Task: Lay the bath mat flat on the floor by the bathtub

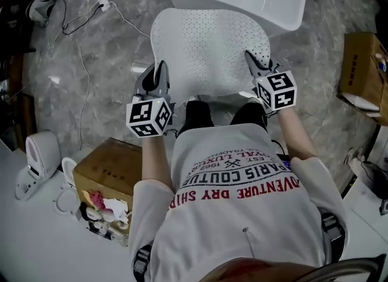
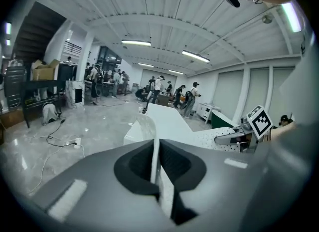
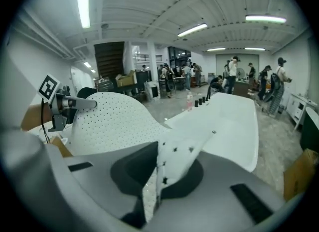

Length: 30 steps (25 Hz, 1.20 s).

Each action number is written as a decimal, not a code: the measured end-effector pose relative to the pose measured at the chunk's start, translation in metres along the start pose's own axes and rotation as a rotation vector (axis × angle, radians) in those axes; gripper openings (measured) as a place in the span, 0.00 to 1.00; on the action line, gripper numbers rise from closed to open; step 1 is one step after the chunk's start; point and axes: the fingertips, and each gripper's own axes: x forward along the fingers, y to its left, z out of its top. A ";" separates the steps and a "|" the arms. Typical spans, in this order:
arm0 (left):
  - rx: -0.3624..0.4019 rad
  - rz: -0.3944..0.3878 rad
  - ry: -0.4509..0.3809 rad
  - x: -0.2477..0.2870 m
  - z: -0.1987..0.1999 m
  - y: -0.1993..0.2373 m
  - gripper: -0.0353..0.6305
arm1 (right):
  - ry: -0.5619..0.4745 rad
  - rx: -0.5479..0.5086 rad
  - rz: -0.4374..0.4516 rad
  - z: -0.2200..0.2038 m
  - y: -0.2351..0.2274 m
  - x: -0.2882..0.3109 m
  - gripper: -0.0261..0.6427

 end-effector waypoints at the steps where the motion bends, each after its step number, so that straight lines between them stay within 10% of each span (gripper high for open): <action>1: 0.014 -0.018 0.010 0.008 0.001 0.010 0.08 | 0.002 0.014 -0.023 0.001 -0.001 0.008 0.06; 15: 0.109 -0.191 0.203 0.117 -0.075 0.067 0.08 | 0.163 0.229 -0.183 -0.101 -0.016 0.084 0.06; 30: 0.185 -0.152 0.214 0.267 -0.306 0.101 0.08 | 0.219 0.211 -0.210 -0.332 -0.093 0.223 0.06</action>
